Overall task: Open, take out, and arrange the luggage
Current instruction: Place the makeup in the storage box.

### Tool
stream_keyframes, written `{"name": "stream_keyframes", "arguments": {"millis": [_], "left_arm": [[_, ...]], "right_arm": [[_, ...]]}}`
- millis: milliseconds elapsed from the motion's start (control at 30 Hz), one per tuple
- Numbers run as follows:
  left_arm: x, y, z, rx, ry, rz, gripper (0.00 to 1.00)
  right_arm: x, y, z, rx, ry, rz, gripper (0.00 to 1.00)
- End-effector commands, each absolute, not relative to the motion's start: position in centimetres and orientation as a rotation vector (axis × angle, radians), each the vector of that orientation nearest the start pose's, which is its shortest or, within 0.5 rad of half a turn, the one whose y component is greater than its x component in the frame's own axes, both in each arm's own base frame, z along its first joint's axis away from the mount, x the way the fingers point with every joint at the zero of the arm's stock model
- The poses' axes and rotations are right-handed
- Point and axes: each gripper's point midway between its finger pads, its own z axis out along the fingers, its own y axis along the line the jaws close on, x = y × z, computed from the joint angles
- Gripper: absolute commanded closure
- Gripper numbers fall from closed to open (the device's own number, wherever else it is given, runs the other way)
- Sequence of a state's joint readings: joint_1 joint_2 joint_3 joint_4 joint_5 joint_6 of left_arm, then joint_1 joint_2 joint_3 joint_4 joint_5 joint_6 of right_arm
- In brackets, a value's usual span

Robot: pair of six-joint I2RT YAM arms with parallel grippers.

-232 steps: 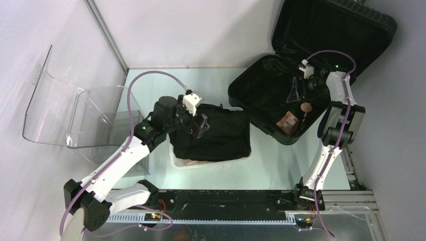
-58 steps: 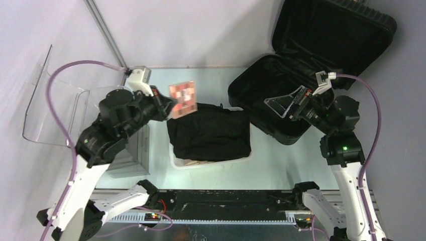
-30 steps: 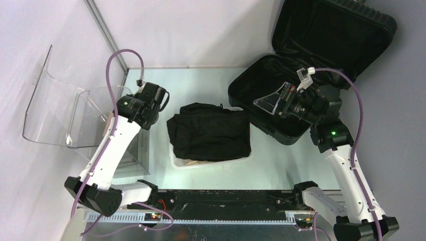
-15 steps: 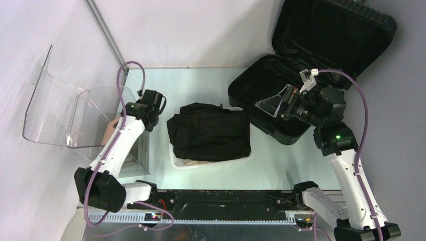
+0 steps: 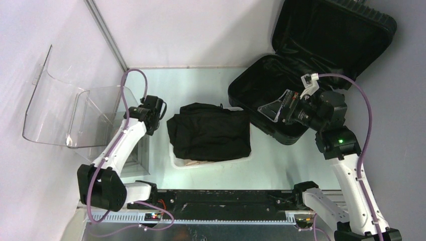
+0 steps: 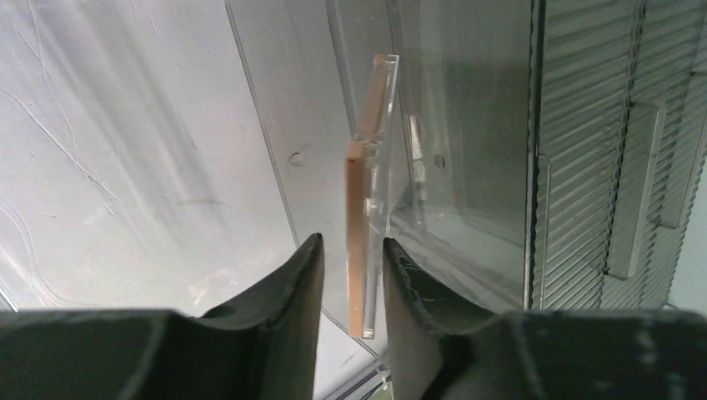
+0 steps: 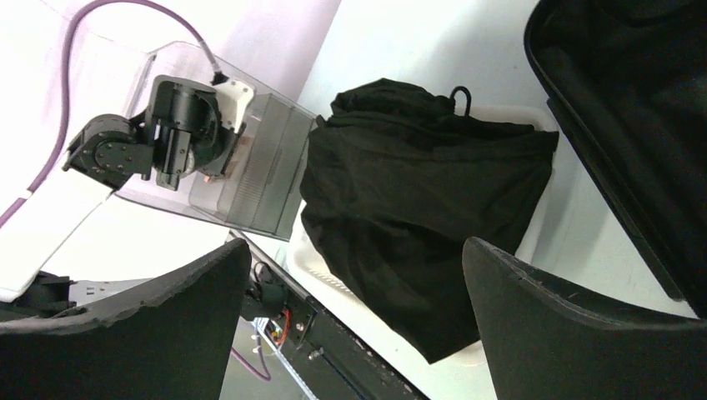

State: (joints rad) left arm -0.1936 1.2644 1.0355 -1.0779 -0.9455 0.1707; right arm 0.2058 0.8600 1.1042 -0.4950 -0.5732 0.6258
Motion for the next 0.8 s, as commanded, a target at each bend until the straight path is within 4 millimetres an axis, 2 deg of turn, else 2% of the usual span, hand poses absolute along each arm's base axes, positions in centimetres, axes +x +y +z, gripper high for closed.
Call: {"name": "stream_keyframes", "arguments": {"millis": [0, 133, 233, 333, 433, 533, 600, 667, 700, 733, 767], "left_arm": [[22.8, 10.6, 21.3, 0.222, 2.501, 1.282, 0.6], [23.0, 10.4, 23.3, 0.136, 2.46, 1.248, 0.5], [23.6, 9.8, 24.9, 0.075, 2.432, 1.157, 0.39], [24.1, 8.9, 25.9, 0.038, 2.417, 1.057, 0.34], [24.3, 8.7, 27.4, -0.001, 2.381, 1.015, 0.31], [23.9, 9.6, 28.2, -0.002, 2.365, 1.113, 0.3], [24.1, 9.2, 28.6, -0.006, 2.365, 1.059, 0.3], [24.9, 7.6, 29.4, -0.005, 2.357, 0.898, 0.3], [25.5, 6.4, 30.9, -0.006, 2.326, 0.79, 0.3], [25.9, 5.8, 33.3, -0.037, 2.26, 0.721, 0.3], [26.3, 4.7, 34.6, -0.026, 2.228, 0.65, 0.3]], "right_arm": [[23.2, 16.0, 35.6, -0.048, 1.899, 1.029, 0.0], [23.2, 16.1, 34.8, -0.049, 1.932, 1.027, 0.0], [23.2, 16.0, 34.2, -0.05, 1.959, 1.017, 0.0], [23.3, 16.0, 34.1, -0.037, 1.961, 1.014, 0.0], [23.2, 16.2, 34.8, -0.024, 1.943, 1.043, 0.0], [23.1, 16.3, 35.3, -0.015, 1.926, 1.062, 0.0], [23.0, 16.2, 35.3, 0.0, 1.928, 1.065, 0.0], [23.0, 16.2, 35.3, 0.016, 1.934, 1.069, 0.0], [22.9, 16.2, 35.3, 0.023, 1.934, 1.076, 0.0], [22.9, 16.2, 35.4, 0.024, 1.932, 1.079, 0.0], [22.9, 16.2, 35.5, 0.025, 1.926, 1.075, 0.0]]}}
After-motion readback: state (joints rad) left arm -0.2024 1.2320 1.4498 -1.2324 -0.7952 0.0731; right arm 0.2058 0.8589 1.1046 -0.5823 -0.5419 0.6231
